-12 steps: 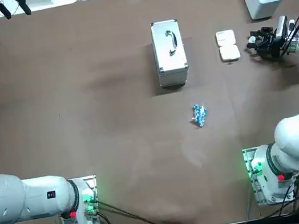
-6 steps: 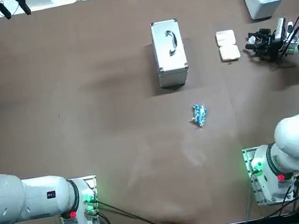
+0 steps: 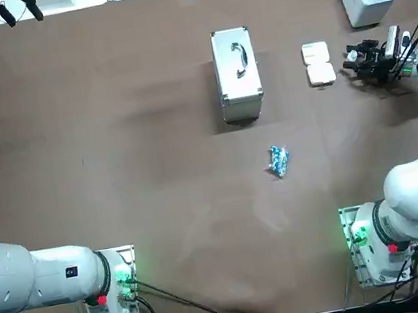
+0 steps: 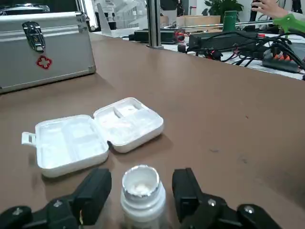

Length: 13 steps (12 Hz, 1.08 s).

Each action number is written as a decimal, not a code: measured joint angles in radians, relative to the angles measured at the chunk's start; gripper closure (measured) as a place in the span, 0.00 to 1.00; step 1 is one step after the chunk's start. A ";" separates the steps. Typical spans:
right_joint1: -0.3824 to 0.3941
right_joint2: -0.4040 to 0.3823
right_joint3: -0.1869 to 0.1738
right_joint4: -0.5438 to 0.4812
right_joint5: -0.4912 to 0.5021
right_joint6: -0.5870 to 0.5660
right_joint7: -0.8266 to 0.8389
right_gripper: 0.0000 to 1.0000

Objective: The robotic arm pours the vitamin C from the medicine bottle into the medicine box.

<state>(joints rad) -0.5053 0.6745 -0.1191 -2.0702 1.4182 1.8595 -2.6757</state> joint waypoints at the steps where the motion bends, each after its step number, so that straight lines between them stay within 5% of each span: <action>1: -0.004 0.005 0.000 0.004 0.000 -0.002 -0.002 0.19; 6: -0.013 0.029 -0.003 0.022 0.011 -0.011 -0.014 0.21; 13: -0.016 0.035 -0.003 0.025 0.012 -0.021 -0.022 0.36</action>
<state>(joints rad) -0.5209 0.7099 -0.1220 -2.0456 1.4297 1.8387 -2.6973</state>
